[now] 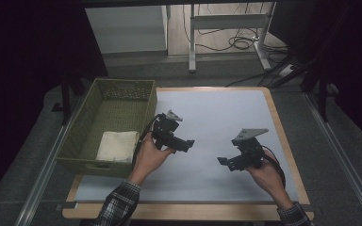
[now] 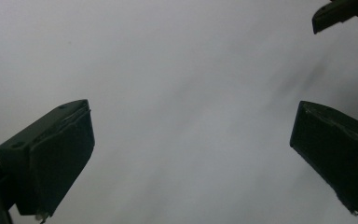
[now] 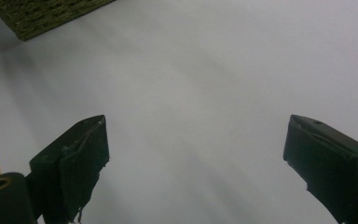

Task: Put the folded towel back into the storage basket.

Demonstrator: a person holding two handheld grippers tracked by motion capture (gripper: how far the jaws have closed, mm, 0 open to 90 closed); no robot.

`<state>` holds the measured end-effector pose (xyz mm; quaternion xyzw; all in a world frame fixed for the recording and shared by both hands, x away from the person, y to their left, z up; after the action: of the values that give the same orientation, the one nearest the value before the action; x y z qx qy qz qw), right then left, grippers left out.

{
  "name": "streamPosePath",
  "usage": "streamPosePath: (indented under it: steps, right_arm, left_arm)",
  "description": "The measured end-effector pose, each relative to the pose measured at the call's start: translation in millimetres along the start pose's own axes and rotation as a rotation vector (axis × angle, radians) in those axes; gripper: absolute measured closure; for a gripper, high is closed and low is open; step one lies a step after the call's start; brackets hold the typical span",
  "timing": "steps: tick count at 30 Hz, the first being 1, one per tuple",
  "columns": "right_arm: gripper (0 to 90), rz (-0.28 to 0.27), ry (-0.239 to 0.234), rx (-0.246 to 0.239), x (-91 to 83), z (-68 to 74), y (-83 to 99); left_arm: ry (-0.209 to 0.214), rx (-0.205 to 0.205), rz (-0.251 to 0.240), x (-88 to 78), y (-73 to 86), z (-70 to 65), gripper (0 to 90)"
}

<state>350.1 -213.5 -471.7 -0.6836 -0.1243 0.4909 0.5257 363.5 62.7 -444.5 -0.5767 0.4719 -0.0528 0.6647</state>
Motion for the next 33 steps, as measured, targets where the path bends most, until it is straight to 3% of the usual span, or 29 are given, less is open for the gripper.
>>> streamPosePath:
  steps: [5, 14, 24, 30, 33]
  right_arm:
    - [7.0, -0.002, 0.027, 0.01, -10.8, -7.2, 15.8]
    - [6.9, 0.024, 0.095, 0.015, -18.2, -20.9, 48.8]
    - [6.5, 0.065, 0.115, 0.038, -13.9, -27.4, 79.9]
    - [6.3, 0.05, 0.137, 0.014, -13.1, -25.1, 84.7]
    - [5.5, 0.046, 0.144, 0.006, -12.2, -23.5, 85.7]
  left_arm:
    - [0.024, 0.006, -0.015, 9.6, 14.1, -14.0, 0.2]
    - [0.002, 0.028, 0.002, 31.5, 54.2, -28.6, 0.2]
    - [-0.07, 0.038, 0.031, 34.5, 91.7, -23.8, 0.2]
    - [-0.09, 0.024, 0.044, 36.7, 107.9, -19.0, 0.2]
    - [-0.087, 0.023, 0.024, 36.4, 109.9, -18.1, 0.0]
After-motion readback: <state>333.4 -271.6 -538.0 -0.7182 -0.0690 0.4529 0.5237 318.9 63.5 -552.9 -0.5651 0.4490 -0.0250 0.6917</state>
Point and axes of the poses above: each handheld gripper's, and its own axes: x roughly forward along the jaws, y roughly out of its underside, z roughly to its left, the point moved 1 cm from there along x, roughly forward along the jaws, and after that the axes turned 10 degrees about -z, right-handed, at the moved point
